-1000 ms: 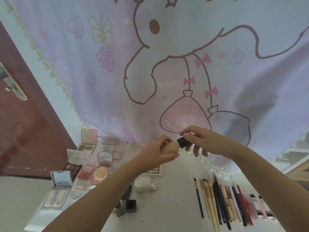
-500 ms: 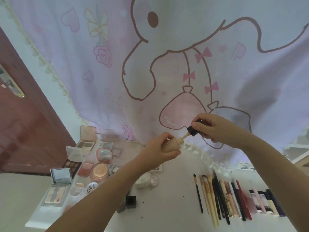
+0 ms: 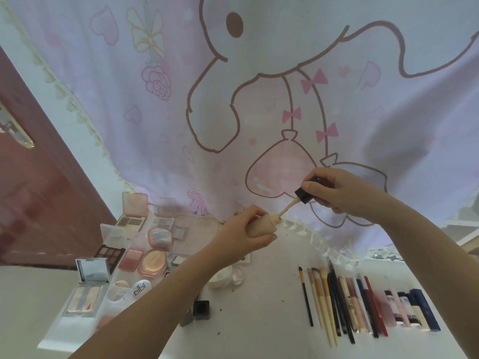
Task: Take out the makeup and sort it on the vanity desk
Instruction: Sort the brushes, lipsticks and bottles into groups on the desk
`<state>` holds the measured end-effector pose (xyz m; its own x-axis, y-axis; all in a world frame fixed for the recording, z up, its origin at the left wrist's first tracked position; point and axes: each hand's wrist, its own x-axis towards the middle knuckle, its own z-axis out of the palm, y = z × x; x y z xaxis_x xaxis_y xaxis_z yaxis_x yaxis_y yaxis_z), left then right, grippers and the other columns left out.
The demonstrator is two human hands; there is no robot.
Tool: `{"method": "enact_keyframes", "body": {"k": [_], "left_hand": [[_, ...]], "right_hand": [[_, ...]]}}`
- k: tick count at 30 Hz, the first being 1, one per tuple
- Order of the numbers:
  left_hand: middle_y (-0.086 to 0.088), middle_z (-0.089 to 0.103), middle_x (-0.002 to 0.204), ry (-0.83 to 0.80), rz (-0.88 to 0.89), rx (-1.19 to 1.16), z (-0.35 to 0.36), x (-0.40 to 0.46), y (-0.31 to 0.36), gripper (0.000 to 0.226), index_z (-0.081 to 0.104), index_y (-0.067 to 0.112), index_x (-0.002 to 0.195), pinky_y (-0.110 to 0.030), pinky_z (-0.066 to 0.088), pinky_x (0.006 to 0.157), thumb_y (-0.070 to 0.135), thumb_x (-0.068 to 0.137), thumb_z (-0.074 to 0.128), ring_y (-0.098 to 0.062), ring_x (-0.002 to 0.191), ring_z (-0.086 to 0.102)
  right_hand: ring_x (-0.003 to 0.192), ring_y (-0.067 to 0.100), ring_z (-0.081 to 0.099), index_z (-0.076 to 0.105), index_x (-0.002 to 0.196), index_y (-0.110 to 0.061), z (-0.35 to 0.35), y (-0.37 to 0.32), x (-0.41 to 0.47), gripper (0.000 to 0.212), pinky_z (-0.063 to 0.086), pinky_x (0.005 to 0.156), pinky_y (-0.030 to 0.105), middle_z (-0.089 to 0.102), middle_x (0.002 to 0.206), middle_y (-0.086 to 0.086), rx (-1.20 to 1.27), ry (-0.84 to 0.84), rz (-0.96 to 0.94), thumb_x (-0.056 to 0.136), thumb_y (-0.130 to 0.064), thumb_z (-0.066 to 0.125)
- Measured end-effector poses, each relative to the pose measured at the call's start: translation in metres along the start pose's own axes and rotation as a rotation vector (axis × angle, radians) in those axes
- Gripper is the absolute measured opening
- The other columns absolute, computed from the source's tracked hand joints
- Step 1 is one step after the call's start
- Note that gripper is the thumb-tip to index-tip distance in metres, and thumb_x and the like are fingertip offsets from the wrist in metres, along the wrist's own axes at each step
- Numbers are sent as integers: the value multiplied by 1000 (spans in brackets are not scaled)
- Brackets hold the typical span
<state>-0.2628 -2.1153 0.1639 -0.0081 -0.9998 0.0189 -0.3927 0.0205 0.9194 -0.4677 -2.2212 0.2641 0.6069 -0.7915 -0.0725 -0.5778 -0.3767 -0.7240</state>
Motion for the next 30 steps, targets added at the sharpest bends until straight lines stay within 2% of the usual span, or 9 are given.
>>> {"method": "enact_keyframes", "body": {"k": [5,9,13,17,19,21,24,27,30], "left_hand": [[4,62,96,12,-23,-16,-2,0,-13,31,55,36,103,-35,56,65,40,76,68,-18,80,62],[4,66,95,58,-101,-69,5,4,-26,21,57,34,108,-38,58,72,36,87,61,-16,80,66],[-4,69,91,124,-202,-160,23,10,-37,14,58,17,96,-34,57,73,30,93,54,-14,79,68],[-4,65,92,144,-321,-150,47,14,-56,15,53,12,100,-19,53,67,21,90,59,-4,77,65],[-1,63,89,109,-340,-165,56,18,-67,13,53,15,100,-15,51,65,15,88,60,4,71,61],[0,63,86,125,-353,-173,63,26,-74,15,56,22,95,-14,49,64,11,86,62,5,69,58],[-3,65,84,273,-364,-106,71,48,-84,15,64,23,87,-28,49,71,11,79,68,-8,74,58],[-5,60,97,328,-399,103,78,76,-96,24,65,13,103,-33,46,82,17,80,68,-19,89,56],[-5,61,101,381,-413,153,83,99,-105,25,63,9,105,-32,44,81,17,81,66,-22,92,56]], "right_hand": [[40,5,35,63,84,-16,-3,14,-4,22,29,37,14,48,50,-6,273,4,48,94,-31,51],[51,9,51,60,95,-8,13,48,-14,22,38,40,17,61,66,2,683,13,171,91,-28,52],[80,19,67,59,109,-1,59,89,-30,30,56,58,27,69,96,14,1114,-90,254,82,-13,56],[109,30,63,59,121,1,104,120,-36,36,56,81,43,65,110,20,1339,-130,322,86,-3,53],[112,28,62,57,121,0,119,130,-28,36,56,84,40,66,112,18,1277,-93,358,86,-6,55],[110,18,63,55,117,-9,133,138,-15,28,54,87,28,67,112,10,1045,-13,338,89,-5,55],[110,6,57,55,107,-25,150,150,14,26,46,83,12,62,110,-8,619,111,275,91,-5,57],[104,8,53,57,108,-27,167,165,45,26,45,87,21,56,108,-11,375,205,228,88,-11,62],[97,10,55,58,108,-21,181,177,70,24,44,85,24,56,105,-4,385,266,253,87,-12,63]]}}
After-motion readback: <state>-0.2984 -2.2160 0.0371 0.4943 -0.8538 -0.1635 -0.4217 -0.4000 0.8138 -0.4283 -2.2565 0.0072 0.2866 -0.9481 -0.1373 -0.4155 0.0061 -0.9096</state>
